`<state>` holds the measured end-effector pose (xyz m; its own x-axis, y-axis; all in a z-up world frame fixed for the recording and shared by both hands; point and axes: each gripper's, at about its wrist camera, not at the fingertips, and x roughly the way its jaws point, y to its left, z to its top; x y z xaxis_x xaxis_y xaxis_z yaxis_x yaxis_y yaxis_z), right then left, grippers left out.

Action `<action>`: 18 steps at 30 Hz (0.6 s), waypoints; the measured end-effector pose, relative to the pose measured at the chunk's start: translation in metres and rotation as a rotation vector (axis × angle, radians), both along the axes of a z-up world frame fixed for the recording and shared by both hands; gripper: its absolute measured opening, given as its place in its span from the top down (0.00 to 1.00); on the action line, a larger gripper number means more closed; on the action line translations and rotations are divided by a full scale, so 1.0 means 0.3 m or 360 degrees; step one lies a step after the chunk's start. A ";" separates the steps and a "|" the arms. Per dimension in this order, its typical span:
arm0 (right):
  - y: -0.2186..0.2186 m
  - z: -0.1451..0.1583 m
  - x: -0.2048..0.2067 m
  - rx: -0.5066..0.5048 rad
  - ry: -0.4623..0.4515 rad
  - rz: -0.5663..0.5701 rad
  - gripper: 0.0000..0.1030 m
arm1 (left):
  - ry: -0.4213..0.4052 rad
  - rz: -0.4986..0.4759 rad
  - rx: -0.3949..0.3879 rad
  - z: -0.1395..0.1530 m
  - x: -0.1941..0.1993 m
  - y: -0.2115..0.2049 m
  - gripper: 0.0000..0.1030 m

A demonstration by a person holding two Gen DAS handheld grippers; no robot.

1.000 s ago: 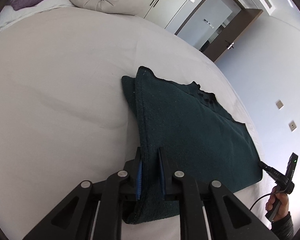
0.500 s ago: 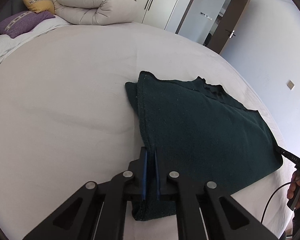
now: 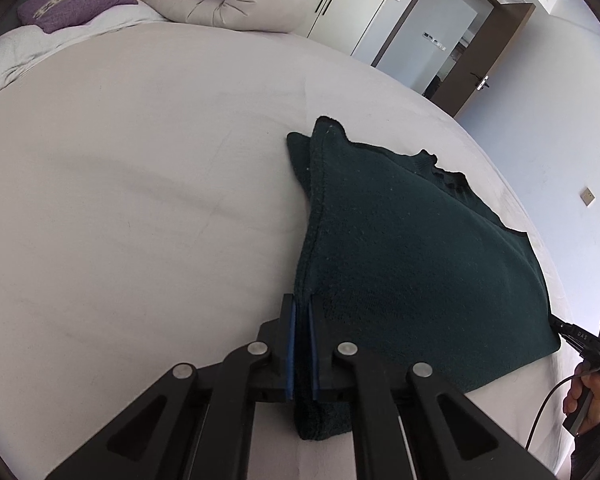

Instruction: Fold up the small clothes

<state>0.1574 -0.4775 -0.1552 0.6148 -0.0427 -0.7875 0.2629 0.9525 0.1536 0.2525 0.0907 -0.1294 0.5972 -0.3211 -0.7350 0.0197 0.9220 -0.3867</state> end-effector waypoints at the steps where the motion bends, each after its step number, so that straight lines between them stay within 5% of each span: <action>1: -0.013 0.000 -0.003 0.0052 -0.0002 -0.0020 0.95 | -0.0003 0.0000 0.0001 0.001 -0.003 -0.001 0.95; 14: -0.144 -0.072 -0.019 0.0671 0.0070 -0.0243 0.95 | 0.0020 -0.0010 0.0018 0.006 -0.020 -0.032 0.94; 18: -0.135 -0.069 -0.038 0.0664 0.0091 -0.0277 0.95 | 0.0022 -0.0025 0.0023 0.010 -0.018 -0.035 0.94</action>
<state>0.1459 -0.5180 -0.1759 0.5814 0.1864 -0.7920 0.4332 0.7530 0.4953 0.2471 0.0801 -0.1263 0.5820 -0.3197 -0.7477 0.0292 0.9271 -0.3737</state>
